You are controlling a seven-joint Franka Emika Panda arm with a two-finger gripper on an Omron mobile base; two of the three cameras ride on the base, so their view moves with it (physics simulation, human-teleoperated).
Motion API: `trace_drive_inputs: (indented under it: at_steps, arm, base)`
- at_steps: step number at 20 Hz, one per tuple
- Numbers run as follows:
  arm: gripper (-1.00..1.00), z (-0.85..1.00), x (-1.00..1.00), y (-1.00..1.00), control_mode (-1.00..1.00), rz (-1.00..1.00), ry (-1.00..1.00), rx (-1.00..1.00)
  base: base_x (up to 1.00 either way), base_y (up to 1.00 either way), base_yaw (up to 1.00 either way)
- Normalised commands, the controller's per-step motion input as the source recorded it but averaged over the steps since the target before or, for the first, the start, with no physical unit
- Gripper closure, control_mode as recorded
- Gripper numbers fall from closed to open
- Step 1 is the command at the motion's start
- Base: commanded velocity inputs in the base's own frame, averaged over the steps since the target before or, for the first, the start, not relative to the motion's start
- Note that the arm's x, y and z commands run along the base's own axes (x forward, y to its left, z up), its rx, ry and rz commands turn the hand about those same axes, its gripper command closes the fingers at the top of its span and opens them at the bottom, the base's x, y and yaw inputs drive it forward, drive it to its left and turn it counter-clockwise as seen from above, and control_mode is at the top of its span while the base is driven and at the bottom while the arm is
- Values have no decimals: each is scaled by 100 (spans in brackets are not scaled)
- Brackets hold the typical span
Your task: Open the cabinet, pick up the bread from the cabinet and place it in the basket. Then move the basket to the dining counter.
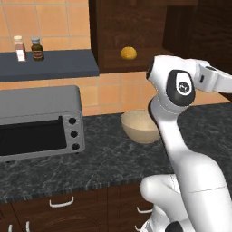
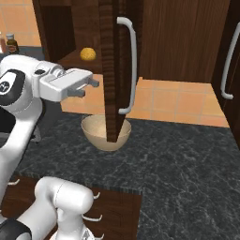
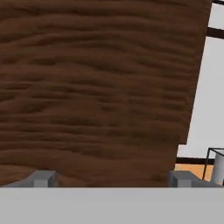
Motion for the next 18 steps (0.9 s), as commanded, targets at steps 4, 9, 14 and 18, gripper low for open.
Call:
trace_drive_inputs:
  at_steps: [4,9,14,18]
  arm:
    - [-100,0,10,100,-100,49,14,4]
    - [-100,0,47,78,-100,59,25,22]
    - [-100,0,39,34,-100,56,17,24]
    - [-100,1,23,20,-100,47,14,17]
  base:
    - [0,0,0]
    - [0,0,0]
    - [0,0,0]
    - [0,0,0]
